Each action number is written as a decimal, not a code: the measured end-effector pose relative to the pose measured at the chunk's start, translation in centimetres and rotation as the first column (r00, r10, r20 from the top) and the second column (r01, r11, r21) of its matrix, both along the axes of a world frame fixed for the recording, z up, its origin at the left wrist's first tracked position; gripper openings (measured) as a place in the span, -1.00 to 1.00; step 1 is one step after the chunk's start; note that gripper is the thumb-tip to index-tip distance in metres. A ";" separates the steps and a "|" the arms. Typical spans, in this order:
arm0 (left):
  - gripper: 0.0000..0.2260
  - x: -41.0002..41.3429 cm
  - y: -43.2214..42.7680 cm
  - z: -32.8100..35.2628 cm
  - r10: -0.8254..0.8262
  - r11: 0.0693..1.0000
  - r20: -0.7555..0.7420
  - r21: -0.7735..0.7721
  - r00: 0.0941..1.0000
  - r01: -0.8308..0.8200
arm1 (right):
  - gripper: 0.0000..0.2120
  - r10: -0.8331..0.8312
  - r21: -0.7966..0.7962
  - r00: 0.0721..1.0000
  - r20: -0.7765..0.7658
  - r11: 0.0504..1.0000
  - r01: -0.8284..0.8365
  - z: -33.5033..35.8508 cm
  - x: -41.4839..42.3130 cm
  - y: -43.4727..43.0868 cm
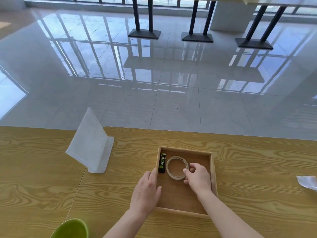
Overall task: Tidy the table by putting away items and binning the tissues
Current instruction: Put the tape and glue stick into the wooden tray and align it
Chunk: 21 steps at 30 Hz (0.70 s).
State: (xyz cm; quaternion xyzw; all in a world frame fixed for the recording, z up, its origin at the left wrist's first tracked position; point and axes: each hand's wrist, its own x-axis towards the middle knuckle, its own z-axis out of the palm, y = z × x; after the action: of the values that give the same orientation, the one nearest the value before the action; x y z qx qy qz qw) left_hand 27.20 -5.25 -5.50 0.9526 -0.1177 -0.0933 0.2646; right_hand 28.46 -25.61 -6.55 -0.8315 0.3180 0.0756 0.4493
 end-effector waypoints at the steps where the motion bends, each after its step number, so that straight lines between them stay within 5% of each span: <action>1: -0.40 0.3 -0.1 -0.2 0.013 1.000 0.002 0.003 1.000 -0.013 | -0.57 0.057 -0.063 0.998 0.002 0.996 -0.057 0.0 0.0 0.1; 9: -0.30 4.8 -1.8 -1.0 0.113 0.988 -0.014 0.104 0.993 -0.111 | -0.01 0.303 -0.222 0.949 -0.086 0.923 -0.315 -0.6 0.2 0.5; 21: -0.71 6.4 -2.5 -2.0 0.159 0.979 -0.017 0.129 0.987 -0.155 | -0.14 0.338 -0.421 0.936 -0.096 0.839 -0.346 -1.4 1.2 1.0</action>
State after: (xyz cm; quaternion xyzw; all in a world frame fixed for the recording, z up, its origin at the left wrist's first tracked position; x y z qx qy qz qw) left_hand 33.56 -7.77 -7.52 0.9725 -0.0324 -0.0922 0.2115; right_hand 29.61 -24.61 -7.95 -0.9525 0.1773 0.0896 0.2307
